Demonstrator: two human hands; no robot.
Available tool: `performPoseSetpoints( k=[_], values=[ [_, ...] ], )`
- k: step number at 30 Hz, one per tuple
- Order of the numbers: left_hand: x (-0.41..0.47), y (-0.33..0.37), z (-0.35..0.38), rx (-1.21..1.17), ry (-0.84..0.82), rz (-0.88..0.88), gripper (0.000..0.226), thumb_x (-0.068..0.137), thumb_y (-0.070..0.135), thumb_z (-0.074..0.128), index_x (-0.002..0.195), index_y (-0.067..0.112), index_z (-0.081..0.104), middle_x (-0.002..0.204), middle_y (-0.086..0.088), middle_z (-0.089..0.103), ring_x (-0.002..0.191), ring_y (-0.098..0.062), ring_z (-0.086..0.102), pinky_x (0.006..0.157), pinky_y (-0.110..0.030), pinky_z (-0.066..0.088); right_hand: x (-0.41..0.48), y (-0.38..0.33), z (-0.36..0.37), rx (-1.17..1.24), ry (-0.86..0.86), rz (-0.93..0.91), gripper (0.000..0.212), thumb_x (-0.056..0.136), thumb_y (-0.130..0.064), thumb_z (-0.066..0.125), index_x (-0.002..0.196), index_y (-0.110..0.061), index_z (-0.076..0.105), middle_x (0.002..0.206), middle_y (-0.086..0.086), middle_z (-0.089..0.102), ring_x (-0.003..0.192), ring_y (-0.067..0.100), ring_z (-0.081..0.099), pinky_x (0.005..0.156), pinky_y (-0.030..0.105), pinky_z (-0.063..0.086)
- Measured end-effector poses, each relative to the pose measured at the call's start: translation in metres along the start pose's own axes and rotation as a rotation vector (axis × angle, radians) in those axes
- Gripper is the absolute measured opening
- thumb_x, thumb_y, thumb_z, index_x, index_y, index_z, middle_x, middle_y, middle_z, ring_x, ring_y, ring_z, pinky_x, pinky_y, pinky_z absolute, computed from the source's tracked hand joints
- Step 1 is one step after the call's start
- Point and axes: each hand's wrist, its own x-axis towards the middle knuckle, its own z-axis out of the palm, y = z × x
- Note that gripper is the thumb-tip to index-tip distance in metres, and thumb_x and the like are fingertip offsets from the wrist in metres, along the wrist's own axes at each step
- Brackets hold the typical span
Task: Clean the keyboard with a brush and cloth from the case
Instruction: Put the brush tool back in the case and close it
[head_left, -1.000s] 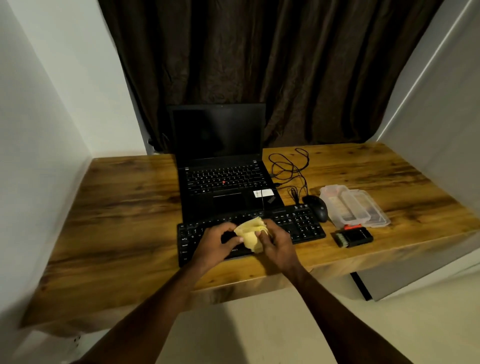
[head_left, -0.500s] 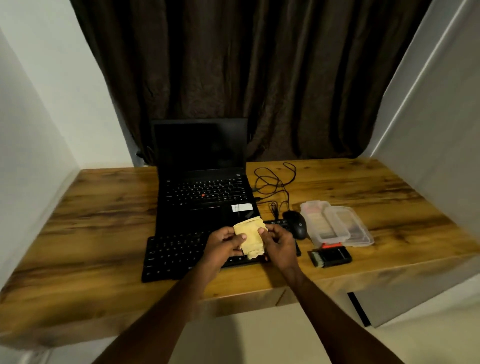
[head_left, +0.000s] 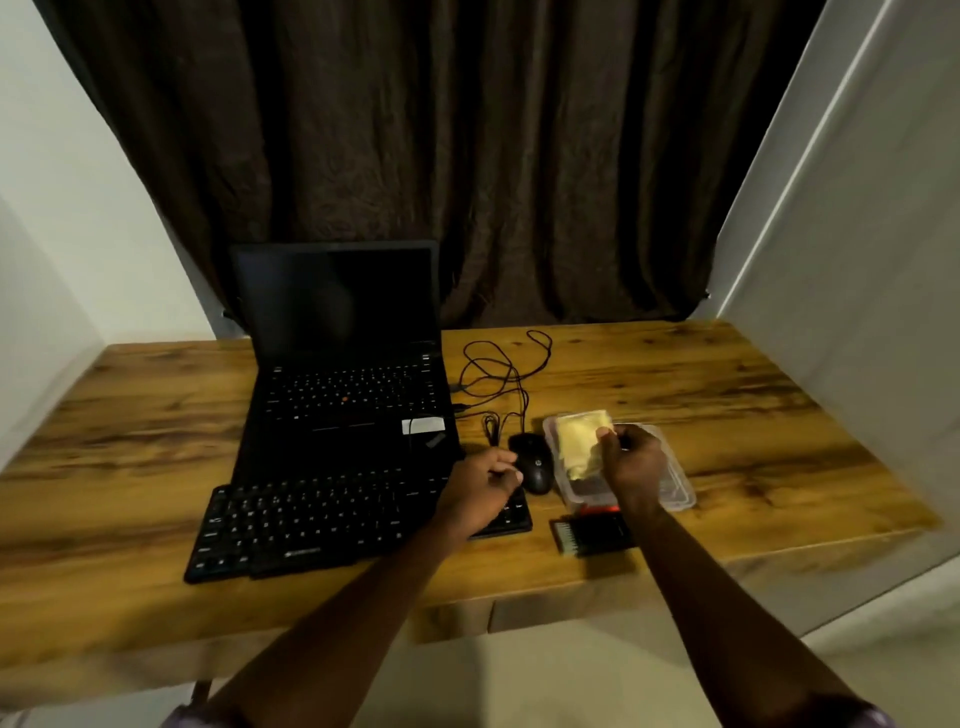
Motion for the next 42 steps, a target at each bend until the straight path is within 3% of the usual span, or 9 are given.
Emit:
performPoseSetpoints(
  k=[7,12,18,24,28,31,33,37,42],
  values=[
    [0.008,0.019,0.037,0.354,-0.195,0.126,0.047,0.095,0.024,0.064,0.14,0.027,0.052,0.132,0.003,0.06,0.117,-0.015,0.059,0.092,-0.028,0.049,0.026,0.026,0.003,-0.429,-0.217,0.155,0.027,0.09,-0.029,0.066,0.1,-0.005,0.069,0.097,0.017,0.071,0.097,0.033,0.065,0.08,0.037,0.051],
    [0.008,0.021,0.051,0.557,-0.254,0.267,0.054,0.097,0.024,0.061,0.148,0.029,0.043,0.153,0.01,0.041,0.135,-0.014,0.044,0.11,-0.034,0.041,0.023,0.023,0.005,-0.928,-0.298,-0.088,0.039,0.096,-0.043,0.049,0.113,-0.01,0.06,0.104,0.007,0.067,0.093,0.021,0.064,0.075,0.03,0.051],
    [0.01,0.018,0.055,0.735,-0.305,0.366,0.056,0.099,0.025,0.056,0.152,0.026,0.038,0.161,0.01,0.029,0.146,-0.018,0.031,0.117,-0.039,0.033,0.022,0.016,-0.002,-1.177,-0.413,-0.238,0.043,0.099,-0.048,0.046,0.129,-0.016,0.046,0.12,0.006,0.06,0.105,0.02,0.061,0.079,0.029,0.047],
    [0.009,0.011,0.055,0.674,-0.321,0.349,0.063,0.098,0.023,0.055,0.156,0.026,0.03,0.164,0.014,0.019,0.147,-0.015,0.03,0.118,-0.035,0.033,0.033,0.024,-0.006,-0.966,-0.416,-0.288,0.036,0.096,-0.052,0.046,0.111,-0.022,0.059,0.104,0.006,0.068,0.092,0.025,0.065,0.075,0.033,0.051],
    [0.004,0.01,0.057,0.598,-0.134,0.327,0.048,0.098,0.022,0.051,0.145,0.024,0.044,0.146,0.007,0.045,0.129,-0.014,0.048,0.103,-0.032,0.046,0.021,0.026,-0.035,-0.625,-0.386,-0.421,0.033,0.09,-0.055,0.045,0.084,-0.028,0.064,0.077,-0.009,0.069,0.066,0.013,0.064,0.059,0.031,0.052],
    [-0.002,0.008,0.057,0.587,-0.032,0.315,0.026,0.098,0.025,0.052,0.124,0.025,0.055,0.122,0.007,0.057,0.11,-0.012,0.056,0.091,-0.032,0.051,-0.005,0.029,-0.061,-0.532,-0.474,-0.569,0.027,0.088,-0.049,0.05,0.08,-0.028,0.064,0.079,-0.011,0.068,0.069,0.007,0.062,0.062,0.03,0.053],
    [-0.008,0.004,0.057,0.596,-0.07,0.27,0.023,0.097,0.036,0.053,0.119,0.028,0.055,0.118,0.008,0.058,0.108,-0.012,0.057,0.091,-0.034,0.052,-0.022,0.039,-0.072,-0.59,-0.512,-0.643,0.025,0.087,-0.048,0.052,0.087,-0.028,0.067,0.086,-0.007,0.069,0.079,0.01,0.063,0.068,0.031,0.055],
    [-0.015,-0.004,0.066,0.798,-0.234,0.278,0.054,0.093,0.057,0.051,0.136,0.024,0.046,0.135,0.003,0.052,0.128,-0.019,0.042,0.106,-0.039,0.04,-0.049,0.06,-0.072,-0.729,-0.552,-0.681,0.049,0.085,-0.056,0.054,0.125,-0.03,0.062,0.117,-0.005,0.066,0.108,0.016,0.058,0.087,0.032,0.053],
    [-0.019,-0.003,0.077,0.972,-0.257,0.357,0.057,0.095,0.047,0.056,0.143,0.018,0.045,0.145,0.0,0.044,0.132,-0.022,0.034,0.114,-0.039,0.025,-0.058,0.054,-0.067,-0.809,-0.614,-0.673,0.064,0.084,-0.056,0.05,0.142,-0.03,0.048,0.139,-0.004,0.054,0.128,0.023,0.047,0.101,0.039,0.046]
  ],
)
